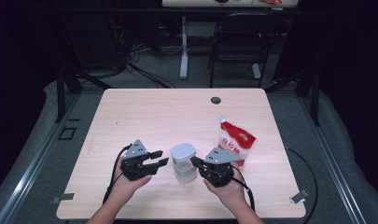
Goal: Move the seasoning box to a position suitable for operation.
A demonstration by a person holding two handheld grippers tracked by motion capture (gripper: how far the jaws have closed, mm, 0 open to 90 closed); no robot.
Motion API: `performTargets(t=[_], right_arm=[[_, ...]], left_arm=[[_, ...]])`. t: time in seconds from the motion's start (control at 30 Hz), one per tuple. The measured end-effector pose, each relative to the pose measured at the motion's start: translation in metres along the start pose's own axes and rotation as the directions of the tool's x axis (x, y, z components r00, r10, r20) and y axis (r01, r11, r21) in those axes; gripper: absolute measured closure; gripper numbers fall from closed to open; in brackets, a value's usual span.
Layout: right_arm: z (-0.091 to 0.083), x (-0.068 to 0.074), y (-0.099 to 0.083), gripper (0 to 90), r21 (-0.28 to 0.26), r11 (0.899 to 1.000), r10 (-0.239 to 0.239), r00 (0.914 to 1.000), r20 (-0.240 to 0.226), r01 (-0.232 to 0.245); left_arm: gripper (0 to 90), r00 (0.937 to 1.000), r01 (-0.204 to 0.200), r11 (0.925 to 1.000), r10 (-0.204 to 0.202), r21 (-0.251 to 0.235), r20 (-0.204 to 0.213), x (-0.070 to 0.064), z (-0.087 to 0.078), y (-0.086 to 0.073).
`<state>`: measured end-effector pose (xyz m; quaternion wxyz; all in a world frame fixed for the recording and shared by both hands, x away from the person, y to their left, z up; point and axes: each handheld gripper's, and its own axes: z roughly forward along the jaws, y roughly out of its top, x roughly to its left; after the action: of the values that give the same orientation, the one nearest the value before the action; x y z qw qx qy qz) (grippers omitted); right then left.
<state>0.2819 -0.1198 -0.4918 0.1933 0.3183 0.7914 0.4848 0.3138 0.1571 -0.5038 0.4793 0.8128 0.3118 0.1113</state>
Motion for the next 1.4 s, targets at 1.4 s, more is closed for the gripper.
performTargets(t=[1.4], right_arm=[[0.0, -0.004, -0.003, 82.3, 0.002, 1.0, 0.011, 0.9998, 0.019, -0.011]], left_arm=[[53.5, 0.9935, -0.111, 0.9927, 0.11, -0.047, -0.031, -0.011, 0.021, 0.017]])
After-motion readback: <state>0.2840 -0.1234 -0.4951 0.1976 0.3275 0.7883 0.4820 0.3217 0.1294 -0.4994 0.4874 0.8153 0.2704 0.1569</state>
